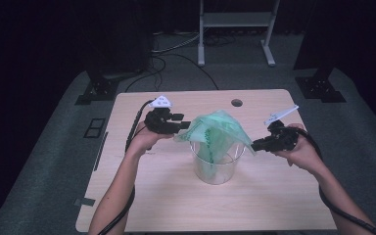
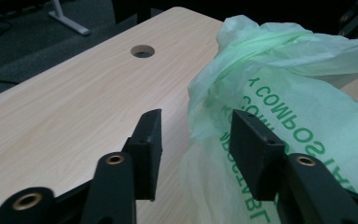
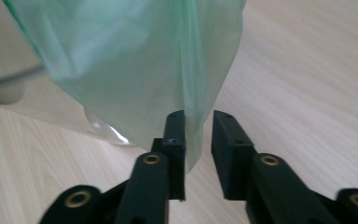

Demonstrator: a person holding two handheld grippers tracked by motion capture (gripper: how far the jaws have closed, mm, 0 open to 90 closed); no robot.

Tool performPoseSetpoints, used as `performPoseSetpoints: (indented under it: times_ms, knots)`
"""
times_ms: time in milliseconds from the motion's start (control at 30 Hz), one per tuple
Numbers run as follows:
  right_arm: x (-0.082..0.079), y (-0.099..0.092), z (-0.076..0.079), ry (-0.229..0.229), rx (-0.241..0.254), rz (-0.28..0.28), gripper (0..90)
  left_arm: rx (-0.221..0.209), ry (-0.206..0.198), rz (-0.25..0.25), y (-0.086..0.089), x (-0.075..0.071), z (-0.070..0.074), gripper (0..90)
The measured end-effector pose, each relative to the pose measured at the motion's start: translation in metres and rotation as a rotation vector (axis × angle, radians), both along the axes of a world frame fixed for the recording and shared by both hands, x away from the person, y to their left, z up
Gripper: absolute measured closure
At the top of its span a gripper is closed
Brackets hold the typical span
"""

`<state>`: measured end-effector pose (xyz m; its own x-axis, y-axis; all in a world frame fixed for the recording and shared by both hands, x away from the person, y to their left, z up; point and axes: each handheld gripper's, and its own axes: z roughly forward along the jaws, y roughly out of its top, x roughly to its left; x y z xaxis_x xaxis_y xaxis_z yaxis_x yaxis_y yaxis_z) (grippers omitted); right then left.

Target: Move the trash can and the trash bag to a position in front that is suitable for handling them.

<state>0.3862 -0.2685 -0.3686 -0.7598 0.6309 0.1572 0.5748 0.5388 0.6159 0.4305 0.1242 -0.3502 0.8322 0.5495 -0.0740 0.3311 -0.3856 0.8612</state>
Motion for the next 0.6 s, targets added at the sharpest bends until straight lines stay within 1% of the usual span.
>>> performPoseSetpoints:
  times_ms: [67,167,267,333,367,467,600]
  knots:
    - [-0.002,-0.004,0.009,-0.025,0.027,-0.005,71.8,-0.013,0.001,-0.006,0.004,-0.002,0.003,49.7]
    - [-0.008,-0.008,0.023,-0.058,0.071,0.011,65.9,-0.031,0.003,-0.024,0.01,-0.006,0.007,46.4]
    - [-0.014,-0.006,0.035,-0.086,0.116,0.055,60.1,-0.029,-0.005,-0.047,0.014,-0.01,0.01,43.7]
    - [-0.017,-0.002,0.041,-0.097,0.145,0.092,57.1,-0.029,0.0,-0.057,0.017,-0.012,0.012,41.6]
    - [-0.019,0.002,0.044,-0.109,0.149,0.104,56.0,-0.023,-0.001,-0.063,0.018,-0.014,0.012,40.5]
    - [-0.024,0.015,0.052,-0.14,0.153,0.144,53.8,-0.023,0.007,-0.071,0.02,-0.016,0.012,38.7]
    - [-0.025,0.035,0.056,-0.164,0.132,0.184,53.8,-0.023,0.019,-0.084,0.021,-0.018,0.013,37.8]
